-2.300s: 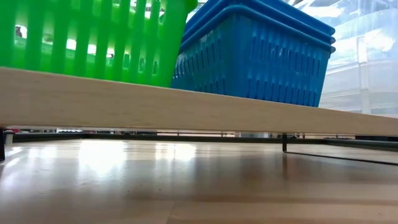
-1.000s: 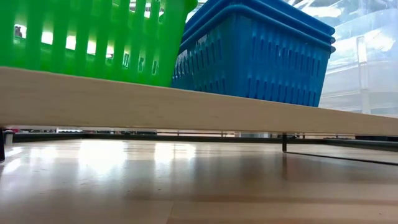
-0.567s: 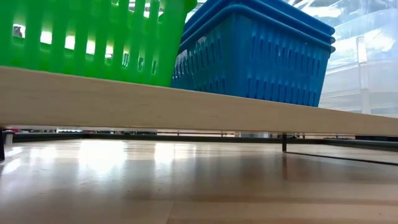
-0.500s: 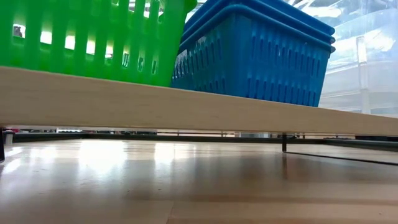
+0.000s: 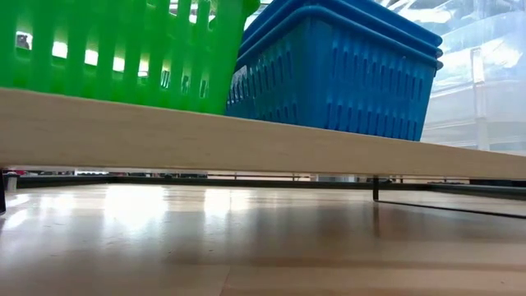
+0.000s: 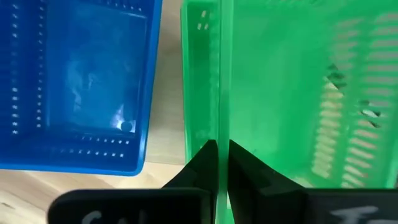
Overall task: Stack baskets on shelf by color
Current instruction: Stack the green basket on top of the other green baskets on the shelf
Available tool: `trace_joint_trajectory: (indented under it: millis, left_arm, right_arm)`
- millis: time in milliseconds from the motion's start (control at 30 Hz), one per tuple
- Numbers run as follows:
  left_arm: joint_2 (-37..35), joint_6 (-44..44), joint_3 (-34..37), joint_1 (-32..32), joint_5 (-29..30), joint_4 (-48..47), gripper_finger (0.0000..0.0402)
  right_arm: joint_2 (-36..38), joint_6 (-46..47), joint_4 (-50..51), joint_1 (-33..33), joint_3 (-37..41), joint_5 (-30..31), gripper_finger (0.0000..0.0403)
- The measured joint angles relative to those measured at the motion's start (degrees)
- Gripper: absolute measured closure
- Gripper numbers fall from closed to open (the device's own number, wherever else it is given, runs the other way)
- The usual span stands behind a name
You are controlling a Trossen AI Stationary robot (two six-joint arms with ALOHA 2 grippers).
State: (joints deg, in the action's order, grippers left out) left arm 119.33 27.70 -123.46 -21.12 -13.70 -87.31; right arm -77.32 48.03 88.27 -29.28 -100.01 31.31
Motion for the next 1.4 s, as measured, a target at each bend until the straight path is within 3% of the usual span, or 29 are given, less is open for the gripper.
trace_joint_trajectory:
  millis: [133, 367, 567, 767, 900, 1167, 1400]
  left_arm:
    - [-0.11, -0.05, 0.0, 0.02, 2.47, 1.16, 0.0381]
    - [-0.11, -2.5, -0.02, 0.09, 1.92, 1.89, 0.0361]
    - [-0.11, -5.19, -0.02, 0.17, -2.32, 2.81, 0.0364]
    - [-0.56, -15.07, -3.24, 0.95, 1.53, -2.18, 0.0381]
    - [-1.32, -27.28, -4.09, 1.86, -1.7, -2.71, 0.0399]
    - [-1.98, -32.06, -3.32, 1.2, -0.65, -2.55, 0.0401]
    - [-1.92, -35.18, 2.48, 1.29, -1.35, -2.62, 0.0401]
  right_arm:
    - [0.0, 0.0, -0.01, 0.0, 0.0, -0.02, 0.0297]
    - [-0.01, 0.01, -0.02, 0.0, 0.0, -0.04, 0.0297]
    - [-0.02, 0.02, 0.0, 0.0, 0.0, -0.06, 0.0297]
    - [0.0, -0.09, 0.0, 0.0, 0.0, -0.05, 0.0297]
    - [-0.02, -0.28, 0.0, 0.0, 0.0, -0.04, 0.0297]
    - [-0.02, -1.42, 0.03, 0.0, 0.0, -0.04, 0.0297]
    - [-0.01, -3.06, 0.07, 0.0, 0.0, -0.04, 0.0297]
